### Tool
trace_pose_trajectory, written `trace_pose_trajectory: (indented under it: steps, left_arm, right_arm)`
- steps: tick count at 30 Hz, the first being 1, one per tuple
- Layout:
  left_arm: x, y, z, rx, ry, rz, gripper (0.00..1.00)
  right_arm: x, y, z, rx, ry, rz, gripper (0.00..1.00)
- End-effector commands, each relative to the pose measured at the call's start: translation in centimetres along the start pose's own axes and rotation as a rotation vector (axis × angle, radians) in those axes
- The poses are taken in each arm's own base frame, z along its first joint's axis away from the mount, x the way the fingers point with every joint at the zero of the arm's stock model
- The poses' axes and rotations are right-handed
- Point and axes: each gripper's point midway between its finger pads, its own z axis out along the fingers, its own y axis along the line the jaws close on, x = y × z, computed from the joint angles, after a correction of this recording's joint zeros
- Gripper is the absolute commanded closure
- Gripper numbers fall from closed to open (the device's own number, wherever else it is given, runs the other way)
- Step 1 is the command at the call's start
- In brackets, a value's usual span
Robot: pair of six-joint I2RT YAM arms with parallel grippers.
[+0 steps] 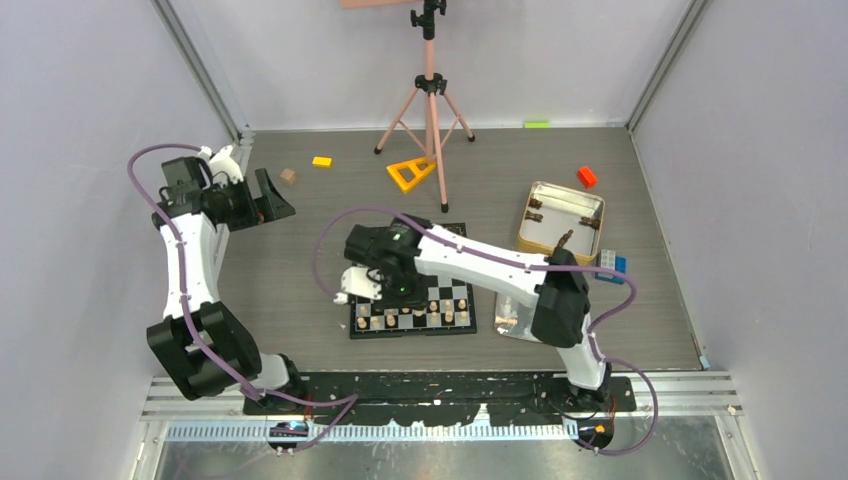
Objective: Set up the chess pieces on the board
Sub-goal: Place the chess piece on the chessboard.
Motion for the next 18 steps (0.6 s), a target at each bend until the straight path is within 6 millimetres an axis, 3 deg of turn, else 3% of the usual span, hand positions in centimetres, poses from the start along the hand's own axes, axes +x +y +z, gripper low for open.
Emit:
trace_pose_trajectory:
  steps: [1,9,18]
  left_arm:
    - [-1.3,-0.6,-1.5,0.018,-0.051,0.029,0.05]
    - [-1.4,-0.8,-1.7,0.042,-0.059,0.025,0.05]
    - [-1.4,-1.0,-1.6,0.064,-0.059,0.009,0.05]
  right_arm:
    - [-0.7,-0.5,-0.5,0.076,0.077,-0.090,0.98]
    - [-2.7,-0.6,2.2,0.093,0.126,-0.143,0.98]
    - [-3.4,-0.6,4.1,0.081,0.135,-0.160,0.98]
